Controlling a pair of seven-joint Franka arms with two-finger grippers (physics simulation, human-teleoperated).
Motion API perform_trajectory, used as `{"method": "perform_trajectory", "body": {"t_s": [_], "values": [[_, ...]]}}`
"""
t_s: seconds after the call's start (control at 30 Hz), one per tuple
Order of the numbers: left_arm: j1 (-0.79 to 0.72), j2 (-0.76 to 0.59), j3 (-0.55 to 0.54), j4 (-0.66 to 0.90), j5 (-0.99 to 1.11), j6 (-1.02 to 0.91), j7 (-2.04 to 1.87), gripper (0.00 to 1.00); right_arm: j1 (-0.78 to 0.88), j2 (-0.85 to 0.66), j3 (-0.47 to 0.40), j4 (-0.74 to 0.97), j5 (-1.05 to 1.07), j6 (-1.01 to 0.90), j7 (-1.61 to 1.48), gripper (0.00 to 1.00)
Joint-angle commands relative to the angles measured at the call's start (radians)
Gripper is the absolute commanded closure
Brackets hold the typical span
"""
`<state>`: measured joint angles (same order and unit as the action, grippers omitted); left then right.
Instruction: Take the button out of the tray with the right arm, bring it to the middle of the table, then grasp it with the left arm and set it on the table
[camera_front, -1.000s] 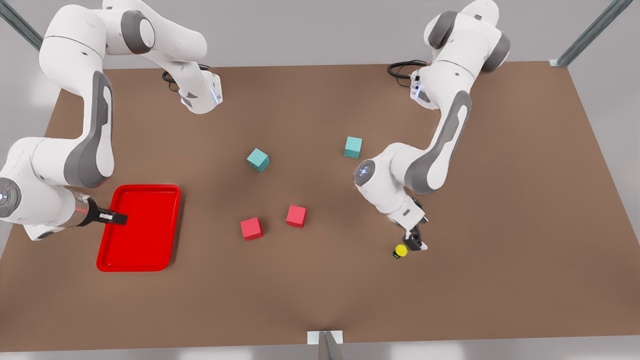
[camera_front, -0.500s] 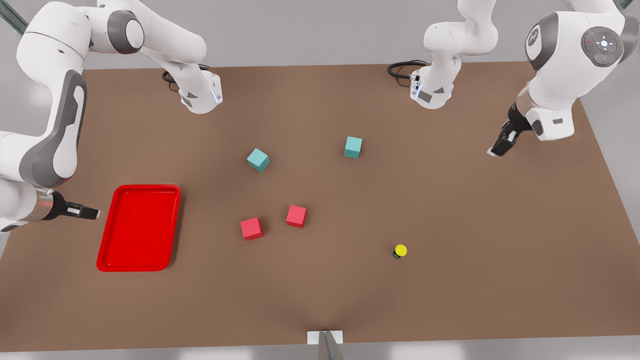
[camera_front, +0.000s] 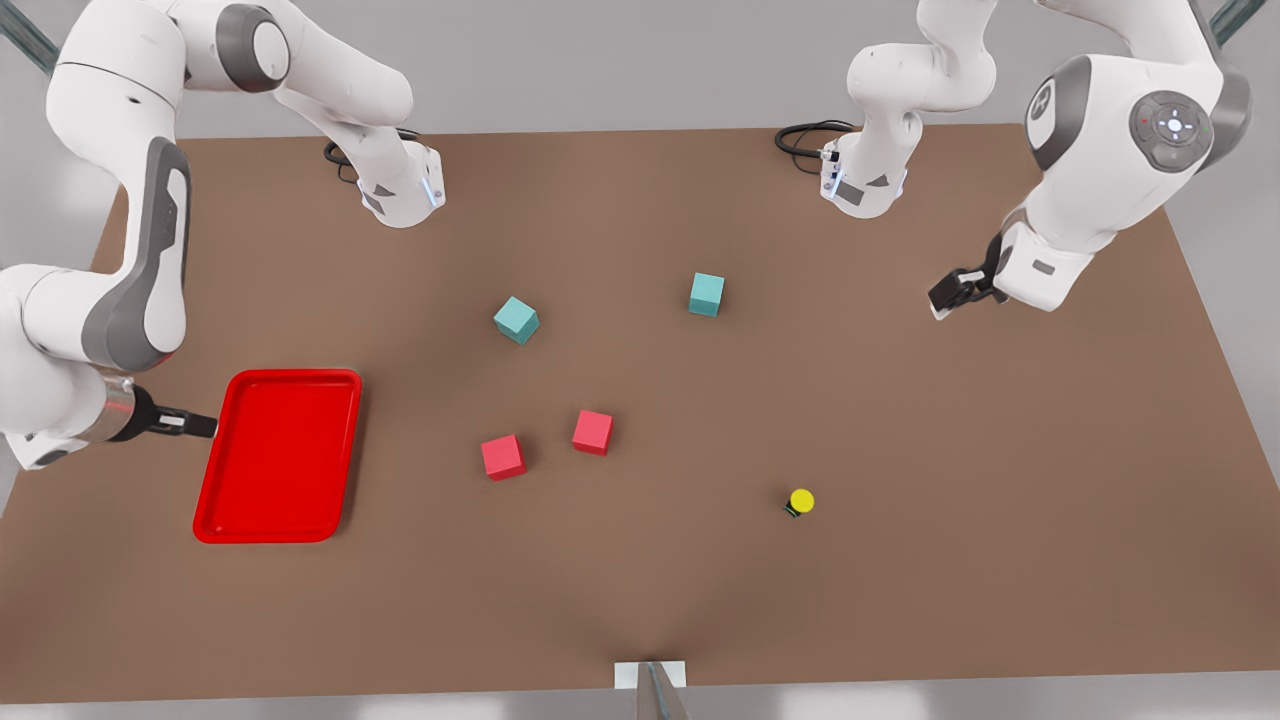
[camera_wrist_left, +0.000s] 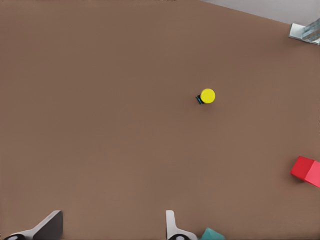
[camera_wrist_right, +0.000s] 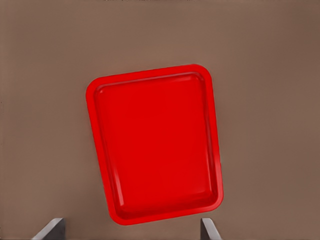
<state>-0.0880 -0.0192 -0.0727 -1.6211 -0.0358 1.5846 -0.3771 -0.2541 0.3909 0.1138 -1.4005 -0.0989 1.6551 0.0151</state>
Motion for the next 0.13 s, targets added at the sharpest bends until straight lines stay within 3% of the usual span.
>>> {"method": "perform_trajectory", "body": {"t_s": [0.0, 0.1], "values": [[-0.004, 0.027, 0.001, 0.024, 0.001, 0.002, 0.451, 0.0, 0.006, 0.003, 0.009, -0.008, -0.004, 0.092, -0.044, 0.0], [-0.004, 0.042, -0.001, 0.044, 0.001, -0.006, 0.451, 0.0, 0.012, 0.016, 0.009, -0.008, -0.005, 0.107, -0.046, 0.0]]}}
